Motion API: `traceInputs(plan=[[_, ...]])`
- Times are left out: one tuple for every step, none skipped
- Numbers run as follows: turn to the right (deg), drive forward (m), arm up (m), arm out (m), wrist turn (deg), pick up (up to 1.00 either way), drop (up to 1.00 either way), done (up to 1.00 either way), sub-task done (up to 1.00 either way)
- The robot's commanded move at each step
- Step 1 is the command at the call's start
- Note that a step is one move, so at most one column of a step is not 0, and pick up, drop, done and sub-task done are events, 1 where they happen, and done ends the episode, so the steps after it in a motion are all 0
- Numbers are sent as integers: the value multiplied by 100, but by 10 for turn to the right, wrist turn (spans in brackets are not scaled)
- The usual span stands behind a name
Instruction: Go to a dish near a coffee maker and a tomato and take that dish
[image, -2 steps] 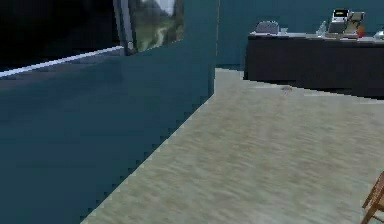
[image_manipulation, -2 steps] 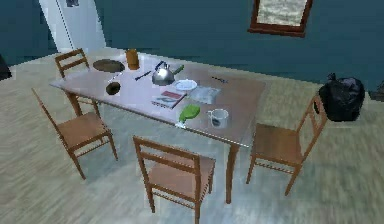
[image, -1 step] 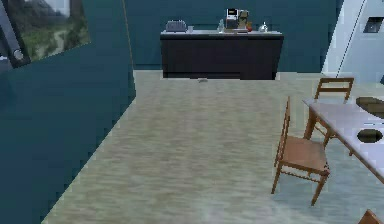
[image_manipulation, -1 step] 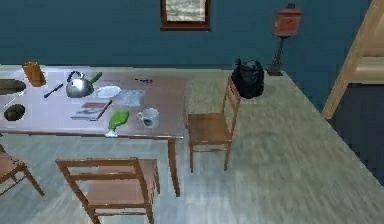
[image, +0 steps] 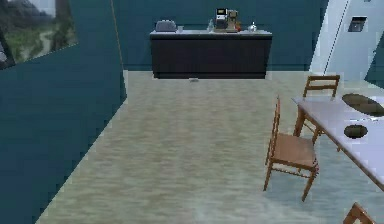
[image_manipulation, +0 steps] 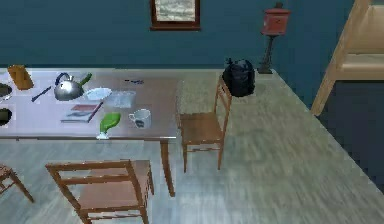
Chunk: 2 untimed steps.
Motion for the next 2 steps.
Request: traceInputs(plan=[[0,100,0,0,0,0,0,0,0],[0,70,0,0,0,0,0,0,0]])
